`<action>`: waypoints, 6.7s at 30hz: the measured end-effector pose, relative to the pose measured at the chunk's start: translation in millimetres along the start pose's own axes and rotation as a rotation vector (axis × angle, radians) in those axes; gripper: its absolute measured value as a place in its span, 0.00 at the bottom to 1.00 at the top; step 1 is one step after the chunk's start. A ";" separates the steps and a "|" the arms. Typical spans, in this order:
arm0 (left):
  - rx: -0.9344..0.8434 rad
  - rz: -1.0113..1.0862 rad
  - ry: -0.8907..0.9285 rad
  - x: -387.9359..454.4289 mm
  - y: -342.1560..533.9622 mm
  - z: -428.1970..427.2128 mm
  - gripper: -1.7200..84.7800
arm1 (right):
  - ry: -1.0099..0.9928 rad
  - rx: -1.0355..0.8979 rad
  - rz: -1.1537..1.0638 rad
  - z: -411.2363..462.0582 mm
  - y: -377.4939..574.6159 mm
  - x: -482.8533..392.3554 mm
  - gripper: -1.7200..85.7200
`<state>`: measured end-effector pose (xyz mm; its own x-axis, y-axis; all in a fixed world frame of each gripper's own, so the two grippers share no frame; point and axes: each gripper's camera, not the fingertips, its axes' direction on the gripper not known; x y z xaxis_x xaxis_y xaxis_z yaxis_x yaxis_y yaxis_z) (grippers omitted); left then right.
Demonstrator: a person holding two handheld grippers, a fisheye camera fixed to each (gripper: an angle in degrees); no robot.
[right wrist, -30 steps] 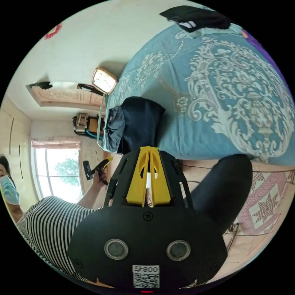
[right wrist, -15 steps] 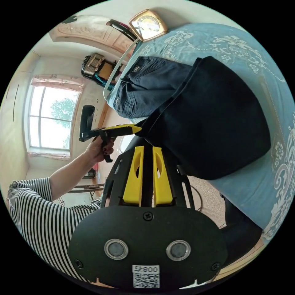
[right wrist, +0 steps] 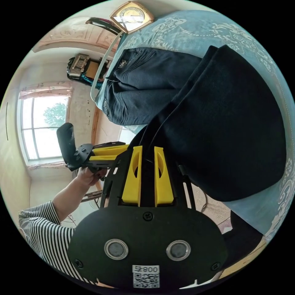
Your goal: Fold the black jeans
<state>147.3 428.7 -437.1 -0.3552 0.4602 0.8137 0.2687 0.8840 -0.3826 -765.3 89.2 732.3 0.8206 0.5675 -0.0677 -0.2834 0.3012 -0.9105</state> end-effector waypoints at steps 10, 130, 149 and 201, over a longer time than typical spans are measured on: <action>0.007 0.037 0.090 35.6 -12.4 30.1 0.07 | -0.028 -0.053 0.011 17.6 21.0 28.7 0.03; 0.565 -0.875 0.434 -177.0 262.8 49.7 0.02 | 0.282 0.404 0.451 -266.8 307.8 407.6 0.05; 0.436 -0.845 0.342 -125.8 196.8 26.7 0.03 | 0.209 0.301 0.574 -220.8 371.9 390.6 0.05; -0.365 0.809 -0.534 445.1 -424.4 212.9 0.05 | 0.494 0.220 0.038 -181.9 127.9 254.2 0.02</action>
<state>-315.4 276.0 -5.8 -0.2745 0.9608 0.0386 0.8271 0.2564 -0.5002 -502.6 132.6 524.4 0.9283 0.1695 -0.3309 -0.3713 0.4706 -0.8004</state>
